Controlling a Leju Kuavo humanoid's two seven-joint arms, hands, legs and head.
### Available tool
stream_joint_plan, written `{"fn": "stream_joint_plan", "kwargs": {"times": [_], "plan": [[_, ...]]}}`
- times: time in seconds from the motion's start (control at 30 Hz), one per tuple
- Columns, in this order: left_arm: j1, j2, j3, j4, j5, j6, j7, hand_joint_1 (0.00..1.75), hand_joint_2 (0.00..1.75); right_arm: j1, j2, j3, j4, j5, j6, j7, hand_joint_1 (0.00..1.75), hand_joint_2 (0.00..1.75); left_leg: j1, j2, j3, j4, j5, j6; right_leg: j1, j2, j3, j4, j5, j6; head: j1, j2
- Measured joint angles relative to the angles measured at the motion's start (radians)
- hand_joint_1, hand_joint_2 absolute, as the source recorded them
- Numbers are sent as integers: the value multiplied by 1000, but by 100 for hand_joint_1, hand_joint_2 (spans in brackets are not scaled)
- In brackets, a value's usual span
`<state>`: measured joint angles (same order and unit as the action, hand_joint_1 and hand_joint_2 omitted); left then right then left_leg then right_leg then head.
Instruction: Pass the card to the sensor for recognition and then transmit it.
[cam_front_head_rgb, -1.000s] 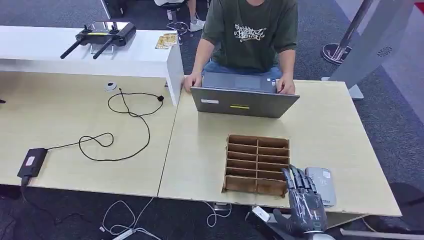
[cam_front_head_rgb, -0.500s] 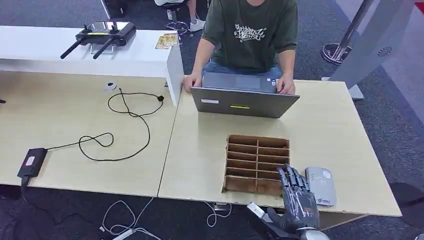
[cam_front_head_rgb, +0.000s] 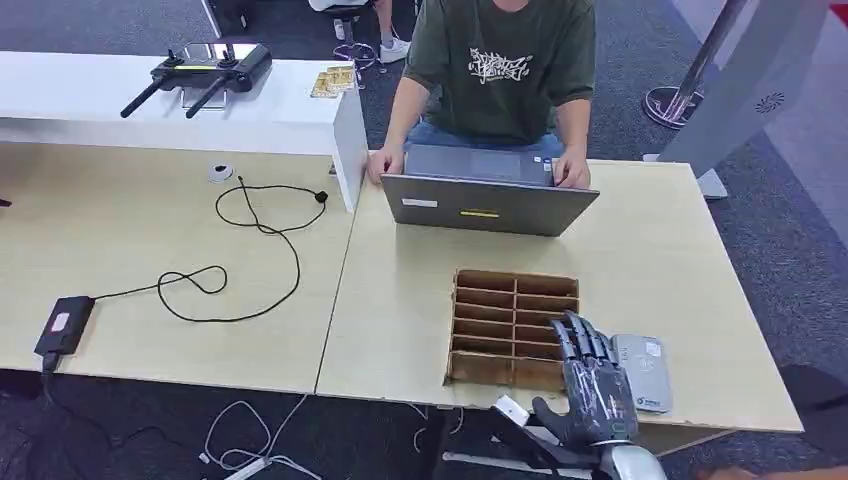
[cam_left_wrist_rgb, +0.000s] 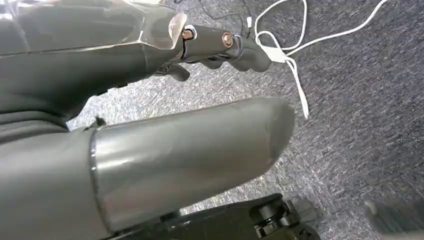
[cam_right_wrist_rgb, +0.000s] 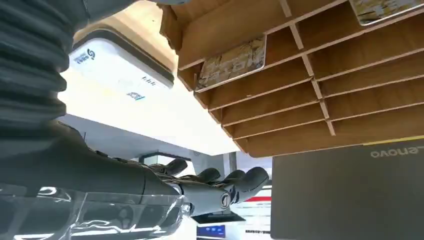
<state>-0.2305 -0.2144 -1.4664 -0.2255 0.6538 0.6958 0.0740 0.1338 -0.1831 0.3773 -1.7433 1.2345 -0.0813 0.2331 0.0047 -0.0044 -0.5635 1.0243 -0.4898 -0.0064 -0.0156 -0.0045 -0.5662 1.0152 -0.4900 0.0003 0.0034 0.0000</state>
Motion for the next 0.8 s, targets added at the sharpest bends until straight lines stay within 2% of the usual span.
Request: {"fn": "stream_joint_plan", "kwargs": {"times": [0.57,0.8], "plan": [[10,15,49,-45,-65,0,12,0,0,-40,0,-30,87,-24,-5,-27,0,175,0,0,0,0,0,0,0,0,0,0,0,0,0,0],[28,27,117,-73,-142,-6,24,0,0,-48,0,-46,130,-4,30,-6,0,175,0,0,0,0,0,0,0,0,0,0,0,0,0,0]]}}
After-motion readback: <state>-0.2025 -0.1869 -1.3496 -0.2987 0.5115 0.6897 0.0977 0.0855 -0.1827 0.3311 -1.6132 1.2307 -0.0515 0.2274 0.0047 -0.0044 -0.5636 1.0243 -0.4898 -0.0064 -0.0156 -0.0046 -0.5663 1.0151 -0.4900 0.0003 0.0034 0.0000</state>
